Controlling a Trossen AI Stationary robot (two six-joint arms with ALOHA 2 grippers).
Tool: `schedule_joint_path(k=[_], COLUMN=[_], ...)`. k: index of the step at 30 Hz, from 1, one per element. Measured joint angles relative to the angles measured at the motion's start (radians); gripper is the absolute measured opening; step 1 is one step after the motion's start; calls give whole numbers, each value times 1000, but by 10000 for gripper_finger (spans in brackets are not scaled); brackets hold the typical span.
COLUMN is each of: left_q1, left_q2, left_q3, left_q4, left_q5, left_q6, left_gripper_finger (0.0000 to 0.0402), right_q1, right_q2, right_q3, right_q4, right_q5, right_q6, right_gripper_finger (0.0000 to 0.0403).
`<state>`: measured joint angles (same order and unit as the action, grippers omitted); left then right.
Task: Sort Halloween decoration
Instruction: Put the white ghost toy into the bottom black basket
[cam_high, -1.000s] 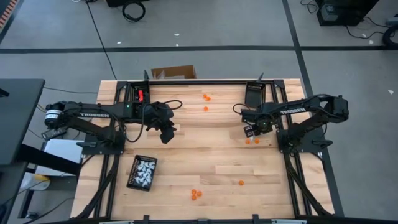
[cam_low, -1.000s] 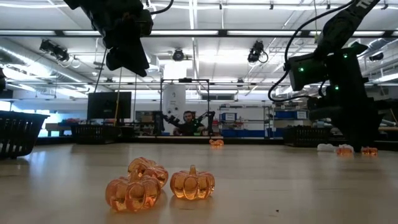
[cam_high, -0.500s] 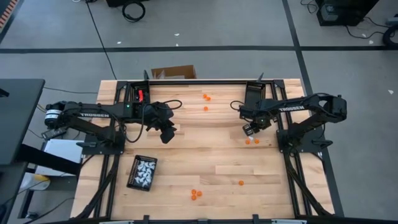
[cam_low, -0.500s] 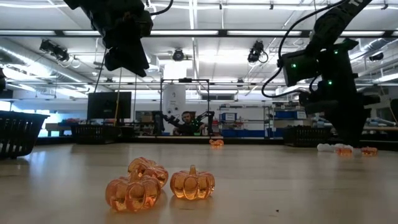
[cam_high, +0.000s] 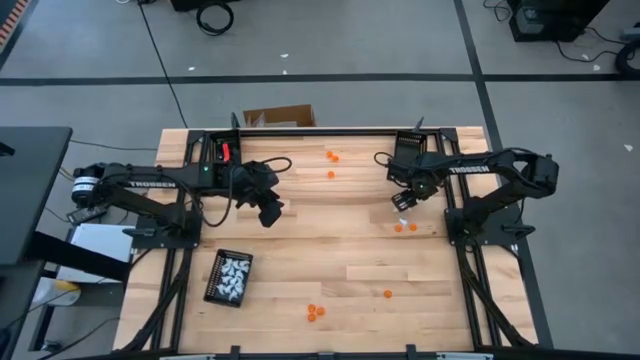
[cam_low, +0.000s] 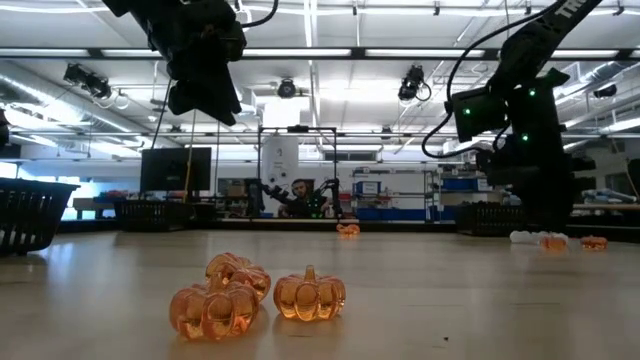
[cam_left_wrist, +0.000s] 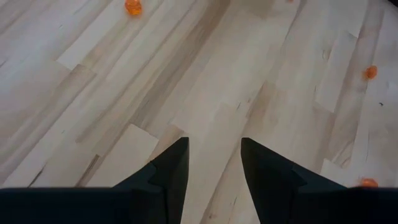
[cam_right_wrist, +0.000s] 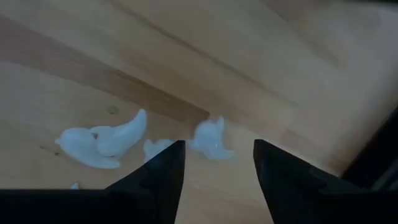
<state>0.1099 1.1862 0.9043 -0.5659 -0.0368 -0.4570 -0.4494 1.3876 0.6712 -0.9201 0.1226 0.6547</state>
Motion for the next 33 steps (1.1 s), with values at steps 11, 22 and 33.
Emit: schedule_joint_path(k=[11, 22, 33], left_q1=[6, 6, 6], left_q2=[0, 0, 0], left_q3=[0, 0, 0], left_q4=[0, 0, 0], left_q5=[-1, -9, -18], left_q6=[-26, -48, -52], left_gripper_finger=[155, 155, 155], right_q1=[-112, -144, -144], right_q2=[0, 0, -3], right_q3=[0, 0, -70], right_q4=[34, 50, 86], right_q5=[-41, -73, -108], right_q6=[-167, -143, -82], right_gripper_finger=[197, 197, 196])
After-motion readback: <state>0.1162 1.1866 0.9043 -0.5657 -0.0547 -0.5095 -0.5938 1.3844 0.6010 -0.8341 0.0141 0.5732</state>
